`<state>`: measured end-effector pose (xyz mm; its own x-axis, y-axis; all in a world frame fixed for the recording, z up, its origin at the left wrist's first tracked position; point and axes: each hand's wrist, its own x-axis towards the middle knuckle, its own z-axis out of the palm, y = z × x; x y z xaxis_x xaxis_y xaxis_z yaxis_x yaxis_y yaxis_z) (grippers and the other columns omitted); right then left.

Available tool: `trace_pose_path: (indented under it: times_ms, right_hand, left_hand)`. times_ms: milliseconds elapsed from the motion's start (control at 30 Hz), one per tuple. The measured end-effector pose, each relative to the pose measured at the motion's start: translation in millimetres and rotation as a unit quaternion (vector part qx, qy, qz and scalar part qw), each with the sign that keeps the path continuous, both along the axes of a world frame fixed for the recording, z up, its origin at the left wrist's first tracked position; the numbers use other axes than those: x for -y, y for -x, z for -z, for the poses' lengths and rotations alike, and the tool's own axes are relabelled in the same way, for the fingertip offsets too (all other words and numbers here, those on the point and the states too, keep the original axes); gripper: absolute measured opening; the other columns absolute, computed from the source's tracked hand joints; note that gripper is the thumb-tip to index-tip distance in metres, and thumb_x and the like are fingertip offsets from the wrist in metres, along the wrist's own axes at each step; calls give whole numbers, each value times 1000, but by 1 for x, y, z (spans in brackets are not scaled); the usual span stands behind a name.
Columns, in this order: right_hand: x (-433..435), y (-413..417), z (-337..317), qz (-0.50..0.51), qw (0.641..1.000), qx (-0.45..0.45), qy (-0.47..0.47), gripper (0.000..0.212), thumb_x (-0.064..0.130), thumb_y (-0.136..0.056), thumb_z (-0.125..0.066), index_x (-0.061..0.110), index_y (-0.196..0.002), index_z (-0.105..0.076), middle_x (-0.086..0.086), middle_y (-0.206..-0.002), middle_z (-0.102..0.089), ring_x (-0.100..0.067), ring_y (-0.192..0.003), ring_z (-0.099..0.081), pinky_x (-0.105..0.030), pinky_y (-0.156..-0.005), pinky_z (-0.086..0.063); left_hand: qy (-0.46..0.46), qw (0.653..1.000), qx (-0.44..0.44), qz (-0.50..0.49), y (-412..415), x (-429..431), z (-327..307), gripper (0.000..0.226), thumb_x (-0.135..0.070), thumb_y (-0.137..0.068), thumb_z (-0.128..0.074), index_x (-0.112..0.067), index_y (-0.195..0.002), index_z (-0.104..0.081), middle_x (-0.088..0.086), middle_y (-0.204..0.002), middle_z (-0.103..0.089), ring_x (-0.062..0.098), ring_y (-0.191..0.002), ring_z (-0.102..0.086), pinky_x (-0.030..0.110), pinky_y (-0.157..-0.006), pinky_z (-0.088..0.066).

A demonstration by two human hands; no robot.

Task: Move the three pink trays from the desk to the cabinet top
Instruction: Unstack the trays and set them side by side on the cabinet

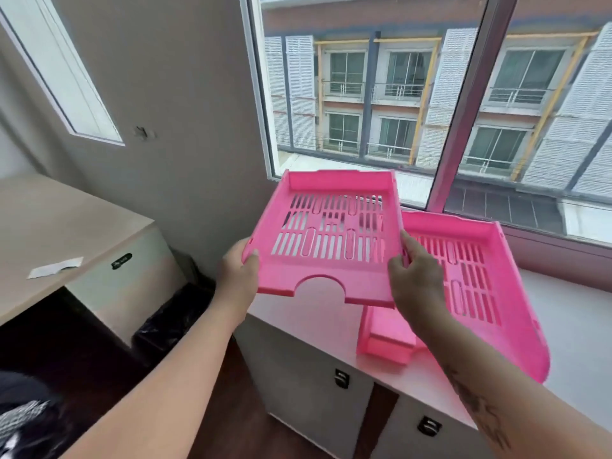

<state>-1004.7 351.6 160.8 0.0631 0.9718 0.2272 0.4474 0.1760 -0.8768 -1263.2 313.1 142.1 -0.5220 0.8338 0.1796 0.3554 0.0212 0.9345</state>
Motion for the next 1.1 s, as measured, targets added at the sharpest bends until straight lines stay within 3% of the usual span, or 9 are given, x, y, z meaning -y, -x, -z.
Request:
trace_pose_path:
  times_ms: [267, 400, 500, 633, 700, 767, 833, 933, 1100]
  right_hand:
    - [-23, 103, 56, 46, 995, 44, 81, 55, 5, -95, -38, 17, -148, -34, -7, -103, -67, -8, -55, -45, -12, -41, -31]
    - [-27, 121, 81, 82, 987, 53, 125, 55, 4, -95, -35, 18, -149, -32, -14, -135, -56, -17, -91, -50, -29, -70, -51]
    - [-27, 126, 96, 104, 984, 60, 135, 58, 1, -94, -34, 19, -149, -30, -8, -149, -43, -27, -110, -58, -45, -88, -54]
    - [-33, 127, 119, 112, 978, 79, 154, 62, 0, -94, -34, 24, -151, -27, -4, -153, -38, 2, -75, -43, -14, -66, -35]
    - [-33, 128, 120, 104, 977, 79, 171, 64, -1, -94, -34, 25, -151, -24, 0, -156, -32, 3, -71, -42, -17, -66, -37]
    - [-32, 131, 110, 98, 976, 110, 160, 62, 1, -93, -38, 18, -151, -26, -5, -155, -32, -19, -106, -56, -30, -87, -45]
    - [-34, 132, 96, 86, 973, 171, 130, 59, 7, -94, -43, 11, -150, -26, -9, -156, -29, -25, -134, -40, -29, -101, -34]
    - [-42, 127, 63, 78, 976, 193, 59, 51, 13, -95, -48, 5, -144, -37, -12, -149, -40, -25, -135, -39, -22, -99, -22]
    - [-55, 74, 10, 122, 970, 207, -39, 36, 12, -92, -50, 1, -125, -58, -17, -121, -62, -28, -108, -56, -26, -85, -37]
  left_hand:
    - [59, 998, 20, 12, 103, -30, 61, 35, -17, -96, -42, -19, -127, -58, -9, -105, -66, 4, -97, -61, 20, -74, -46]
    - [85, 996, 25, 34, 115, -45, 93, 35, -15, -96, -42, -18, -128, -58, -5, -110, -66, 12, -101, -61, 24, -81, -46]
    - [101, 992, 39, 60, 115, -52, 110, 34, -16, -96, -42, -27, -123, -58, -20, -101, -64, -9, -93, -58, 14, -72, -42]
    - [120, 990, 34, 71, 117, -56, 127, 29, -18, -95, -44, -33, -116, -56, -20, -98, -64, -8, -89, -58, 17, -69, -42]
    - [132, 988, 22, 71, 119, -57, 128, 27, -17, -94, -46, -35, -111, -55, -18, -96, -65, -3, -86, -60, 16, -64, -42]
    - [148, 986, 14, 81, 121, -58, 123, 30, -19, -91, -53, -34, -117, -54, -16, -107, -65, -3, -88, -60, 15, -68, -43]
    - [147, 986, -6, 79, 122, -62, 111, 47, -25, -89, -59, -26, -134, -48, -11, -128, -56, 4, -108, -57, 20, -86, -41]
    - [74, 991, -111, 26, 112, -72, 78, 52, -32, -87, -58, -16, -135, -48, -1, -134, -52, 15, -123, -46, 29, -95, -37]
    - [-28, 982, -173, 70, 46, -88, 28, 38, -25, -86, -59, -8, -120, -58, 8, -118, -61, 24, -110, -54, 37, -92, -46]
